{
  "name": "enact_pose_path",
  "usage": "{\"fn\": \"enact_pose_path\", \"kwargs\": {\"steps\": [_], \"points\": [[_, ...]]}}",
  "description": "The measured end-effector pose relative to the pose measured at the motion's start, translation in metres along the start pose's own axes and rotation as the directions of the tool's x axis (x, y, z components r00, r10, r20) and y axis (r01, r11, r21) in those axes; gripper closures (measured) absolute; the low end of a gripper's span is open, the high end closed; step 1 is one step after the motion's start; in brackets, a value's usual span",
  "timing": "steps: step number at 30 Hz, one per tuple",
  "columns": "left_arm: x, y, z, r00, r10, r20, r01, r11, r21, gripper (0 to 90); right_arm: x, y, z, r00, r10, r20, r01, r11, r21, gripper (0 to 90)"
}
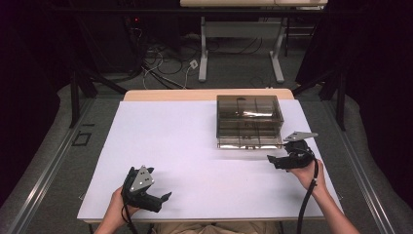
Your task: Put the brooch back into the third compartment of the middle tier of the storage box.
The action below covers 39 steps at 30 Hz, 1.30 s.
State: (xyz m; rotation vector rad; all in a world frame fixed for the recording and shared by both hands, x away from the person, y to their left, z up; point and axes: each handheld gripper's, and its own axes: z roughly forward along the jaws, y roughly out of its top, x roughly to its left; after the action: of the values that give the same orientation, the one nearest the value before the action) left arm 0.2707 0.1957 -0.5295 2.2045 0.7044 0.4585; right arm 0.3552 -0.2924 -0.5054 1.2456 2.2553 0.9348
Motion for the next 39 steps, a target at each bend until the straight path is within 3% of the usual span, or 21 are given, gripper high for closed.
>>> {"fn": "enact_pose_path", "kwargs": {"steps": [17,39], "points": [[0.000,0.000,0.002,1.0000,0.004,0.001,-0.004,1.0000,0.001,0.1,0.004,-0.003,0.009,0.9969,0.009,-0.079,-0.007,1.000,0.030,0.0],[0.000,0.000,0.000,1.0000,0.003,-0.001,-0.003,1.0000,0.003,0.1,0.008,-0.004,0.014,0.9949,-0.009,-0.101,0.015,0.999,0.052,0.0]]}}
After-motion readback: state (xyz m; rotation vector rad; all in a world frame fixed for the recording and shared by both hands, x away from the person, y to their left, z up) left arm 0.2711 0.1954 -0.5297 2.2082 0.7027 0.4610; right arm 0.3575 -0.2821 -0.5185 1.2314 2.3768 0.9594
